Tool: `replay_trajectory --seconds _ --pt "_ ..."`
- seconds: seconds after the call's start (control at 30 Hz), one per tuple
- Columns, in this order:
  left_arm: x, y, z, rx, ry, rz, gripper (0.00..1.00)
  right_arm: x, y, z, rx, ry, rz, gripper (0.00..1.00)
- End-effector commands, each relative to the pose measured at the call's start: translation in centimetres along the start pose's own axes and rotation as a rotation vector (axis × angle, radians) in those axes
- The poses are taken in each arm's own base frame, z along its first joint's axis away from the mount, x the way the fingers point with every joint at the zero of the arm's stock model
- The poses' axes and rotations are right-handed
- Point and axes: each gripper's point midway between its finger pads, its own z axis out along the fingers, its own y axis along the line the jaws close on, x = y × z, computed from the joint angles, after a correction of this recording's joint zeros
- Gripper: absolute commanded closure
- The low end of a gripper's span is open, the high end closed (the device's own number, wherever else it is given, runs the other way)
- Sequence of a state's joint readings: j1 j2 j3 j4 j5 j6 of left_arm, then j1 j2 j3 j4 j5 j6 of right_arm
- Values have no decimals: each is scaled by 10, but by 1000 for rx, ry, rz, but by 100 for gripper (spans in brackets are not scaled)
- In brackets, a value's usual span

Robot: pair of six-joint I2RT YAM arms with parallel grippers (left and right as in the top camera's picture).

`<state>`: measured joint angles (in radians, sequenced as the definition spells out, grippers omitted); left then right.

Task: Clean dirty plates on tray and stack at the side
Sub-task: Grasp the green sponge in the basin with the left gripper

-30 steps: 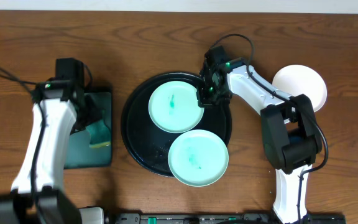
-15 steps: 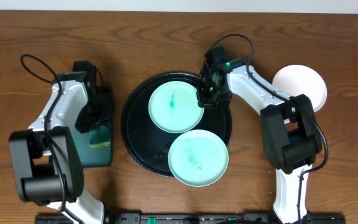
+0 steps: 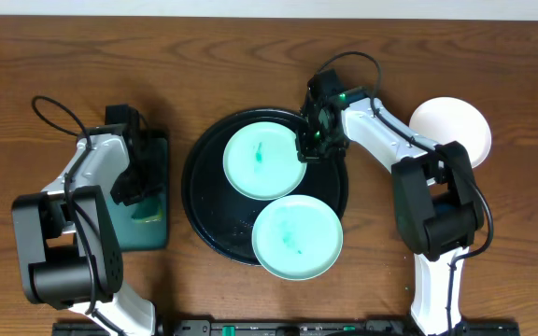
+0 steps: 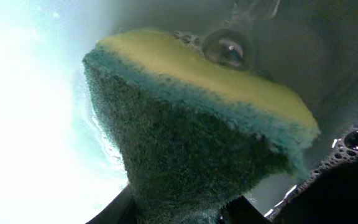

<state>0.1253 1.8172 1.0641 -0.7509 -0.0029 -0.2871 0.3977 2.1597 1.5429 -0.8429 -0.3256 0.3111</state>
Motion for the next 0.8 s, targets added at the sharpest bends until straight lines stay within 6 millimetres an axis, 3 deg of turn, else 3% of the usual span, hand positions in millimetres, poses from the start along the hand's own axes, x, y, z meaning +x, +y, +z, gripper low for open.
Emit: replay_trajectory --seconds 0.0,0.07,0.13,0.4,0.47,0.63,0.77 --pt "6 -5 7 33 23 5 55 9 3 6 5 35 4 99" --pt "5 -7 5 45 17 5 41 10 3 6 6 38 5 99" --pt "3 -8 0 51 1 4 36 11 2 6 7 41 6 99" --pt "-10 -6 -58 103 -174 -4 36 12 2 6 9 45 5 99" --pt "-9 -4 -65 107 -189 -8 43 12 2 6 9 45 5 99" --pt "0 5 -57 92 -149 -26 52 12 2 6 8 44 3 99" --pt "7 9 -46 88 -131 -33 53 11 2 6 8 43 1 99"
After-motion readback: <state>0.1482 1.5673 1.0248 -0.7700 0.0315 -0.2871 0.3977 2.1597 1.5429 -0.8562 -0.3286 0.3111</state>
